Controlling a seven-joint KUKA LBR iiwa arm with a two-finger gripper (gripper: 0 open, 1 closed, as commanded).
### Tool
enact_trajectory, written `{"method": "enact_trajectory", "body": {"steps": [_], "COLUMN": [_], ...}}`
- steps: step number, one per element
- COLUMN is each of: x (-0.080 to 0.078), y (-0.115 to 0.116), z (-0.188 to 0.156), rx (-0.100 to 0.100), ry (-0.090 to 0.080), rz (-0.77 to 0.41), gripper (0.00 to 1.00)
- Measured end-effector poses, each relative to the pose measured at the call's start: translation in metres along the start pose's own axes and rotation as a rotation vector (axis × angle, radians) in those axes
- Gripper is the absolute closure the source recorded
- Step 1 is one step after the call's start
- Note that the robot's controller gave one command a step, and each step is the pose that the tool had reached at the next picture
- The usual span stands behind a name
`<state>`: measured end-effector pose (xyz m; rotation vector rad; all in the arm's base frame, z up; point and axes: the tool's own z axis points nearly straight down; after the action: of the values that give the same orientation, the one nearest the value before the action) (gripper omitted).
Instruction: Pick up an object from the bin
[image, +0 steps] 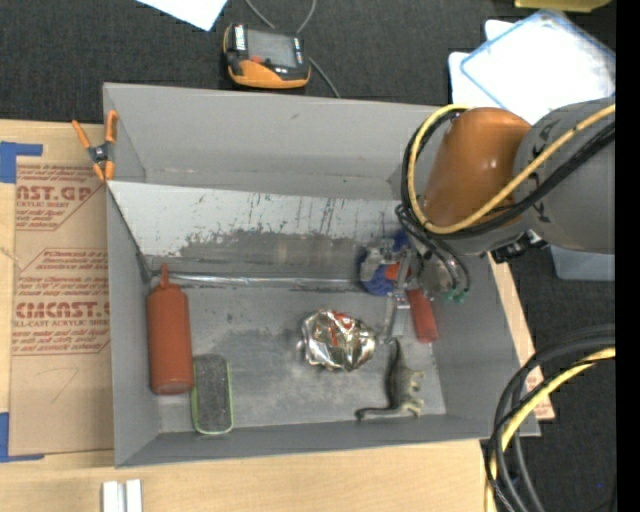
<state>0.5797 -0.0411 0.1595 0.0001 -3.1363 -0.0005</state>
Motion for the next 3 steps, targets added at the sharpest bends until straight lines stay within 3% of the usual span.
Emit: {"method": "enact_trajectory", "body": {"steps": [1,2,3], "x": [-0.001,0.014,0.011], "y": [0.0,0.03,0.03], "z": [-0.005,0.092,0.009], "rx": [0.001,-0.002,0.001], "ry": [-0.007,-0.001,-0.025], "rz": [-0.001,-0.004,0.023], "gripper": [0.0,0.0,0.0]}}
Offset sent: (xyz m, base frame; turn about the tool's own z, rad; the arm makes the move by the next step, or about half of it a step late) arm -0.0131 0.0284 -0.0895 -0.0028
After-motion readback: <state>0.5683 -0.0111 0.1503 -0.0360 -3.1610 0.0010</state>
